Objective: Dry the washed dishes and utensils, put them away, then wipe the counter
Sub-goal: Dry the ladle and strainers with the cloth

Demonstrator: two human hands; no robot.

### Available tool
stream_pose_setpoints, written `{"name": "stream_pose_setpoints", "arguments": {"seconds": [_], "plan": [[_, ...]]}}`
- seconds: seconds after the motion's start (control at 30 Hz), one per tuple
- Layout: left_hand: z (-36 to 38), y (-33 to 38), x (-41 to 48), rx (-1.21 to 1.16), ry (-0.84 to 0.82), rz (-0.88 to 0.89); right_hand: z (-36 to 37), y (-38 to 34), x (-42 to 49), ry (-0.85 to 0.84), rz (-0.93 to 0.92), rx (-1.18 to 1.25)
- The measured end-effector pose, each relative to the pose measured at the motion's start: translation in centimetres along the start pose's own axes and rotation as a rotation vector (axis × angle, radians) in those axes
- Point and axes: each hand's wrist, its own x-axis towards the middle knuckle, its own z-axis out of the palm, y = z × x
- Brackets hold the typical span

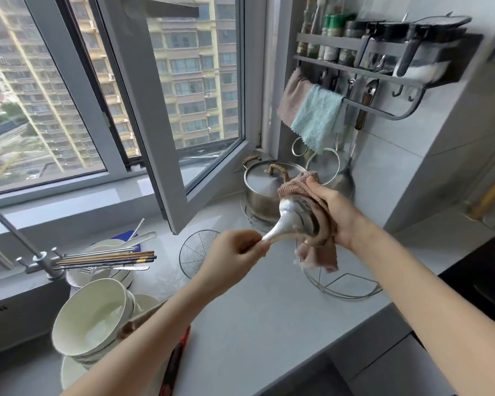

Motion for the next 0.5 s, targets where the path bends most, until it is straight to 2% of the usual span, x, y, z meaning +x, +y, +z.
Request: {"name": "stream_pose_setpoints", "arguments": {"seconds": [0.1, 0.17, 0.27, 0.37, 0.5], "plan": [[-0.3, -0.1, 0.5, -0.028, -0.047, 0.003, 0.3, 0.5, 0.1, 0.057, 0.089, 0.113], [-0.6, -0.9, 0.5, 0.048, -0.063, 0.052, 0.5, 0.4, 0.1, 0.102, 0.140, 0.170], [-2.1, -3.3, -0.5, 0.333, -0.041, 0.095, -0.7, -0.6, -0.2, 0.135, 0.158, 0.207], [-4.1, -5.7, -2.0, 0.731, 0.086, 0.258, -2.5, -1.7, -0.8, 0.183, 0.177, 0.209], [-4.8, -6.1, -2.1, 0.840, 0.131, 0.367, -2.6, -1.4, -0.1, 0.270, 0.177, 0.249]]}}
